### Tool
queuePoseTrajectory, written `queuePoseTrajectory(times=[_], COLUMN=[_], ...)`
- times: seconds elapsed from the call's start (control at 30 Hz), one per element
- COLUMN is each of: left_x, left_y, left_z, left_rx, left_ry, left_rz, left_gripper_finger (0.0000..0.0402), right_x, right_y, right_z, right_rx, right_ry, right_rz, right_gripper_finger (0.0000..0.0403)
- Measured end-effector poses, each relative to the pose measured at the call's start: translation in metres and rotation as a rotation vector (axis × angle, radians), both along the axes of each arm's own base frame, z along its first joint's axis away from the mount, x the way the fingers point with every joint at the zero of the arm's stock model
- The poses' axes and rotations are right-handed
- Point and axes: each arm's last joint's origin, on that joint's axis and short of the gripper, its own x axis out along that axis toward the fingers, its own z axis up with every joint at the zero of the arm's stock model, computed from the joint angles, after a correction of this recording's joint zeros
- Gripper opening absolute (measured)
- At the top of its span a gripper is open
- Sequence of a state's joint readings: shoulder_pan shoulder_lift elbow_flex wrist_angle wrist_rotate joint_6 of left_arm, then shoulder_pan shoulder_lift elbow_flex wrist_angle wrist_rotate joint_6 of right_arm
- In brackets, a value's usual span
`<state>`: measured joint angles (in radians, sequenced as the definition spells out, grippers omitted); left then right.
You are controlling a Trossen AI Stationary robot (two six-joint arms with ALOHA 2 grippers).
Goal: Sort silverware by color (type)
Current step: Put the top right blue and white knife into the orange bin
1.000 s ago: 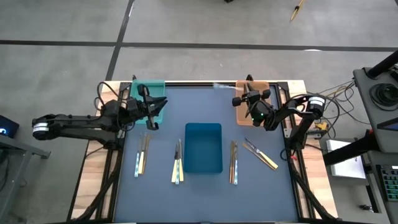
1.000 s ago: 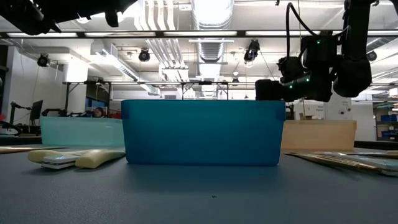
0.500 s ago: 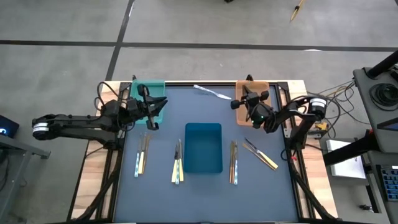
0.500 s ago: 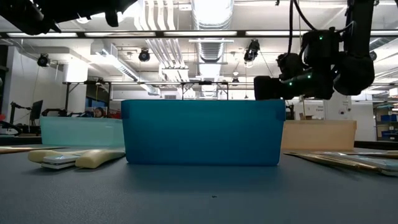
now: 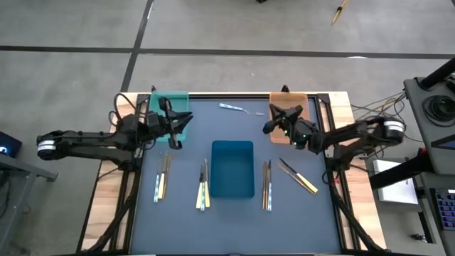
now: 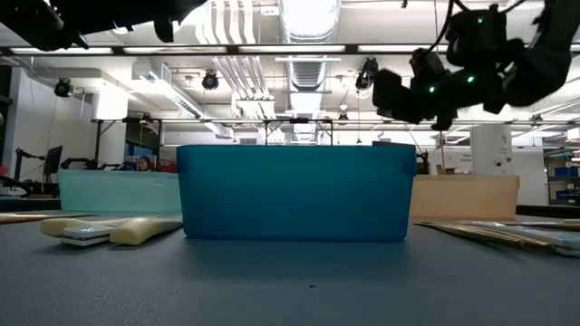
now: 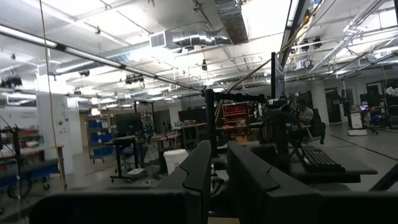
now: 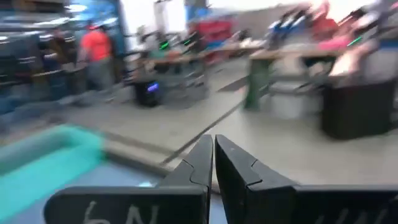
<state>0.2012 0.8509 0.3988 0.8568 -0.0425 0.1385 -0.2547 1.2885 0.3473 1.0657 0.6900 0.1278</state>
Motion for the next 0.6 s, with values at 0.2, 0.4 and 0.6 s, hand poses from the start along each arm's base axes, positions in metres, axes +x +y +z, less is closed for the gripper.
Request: queuePoseTrajectory(times=[0.2,0.4,0.6], left_x=[0.000,0.004,0.009], left_y=[0.001,0.004,0.006], left_z=[0.000,0.015,0.021], left_rx=[0.004,0.089,0.106], left_ry=[0.002,0.065,0.197], left_rz=[0.006,0.062,0.099], left_gripper_finger=[0.0036,0.0036,0.0036], right_x=[0.013,0.032,0.055], right_y=[0.000,-0.013,-0.044], right_z=[0.035,0.081,0.108], right_rx=[0.211,0.339,0.492], right_ry=[0.164,0.432,0.625], right_rz=[0.145,0.122,0.244], right_gripper_finger=[0.0009,0.0009,0.0009])
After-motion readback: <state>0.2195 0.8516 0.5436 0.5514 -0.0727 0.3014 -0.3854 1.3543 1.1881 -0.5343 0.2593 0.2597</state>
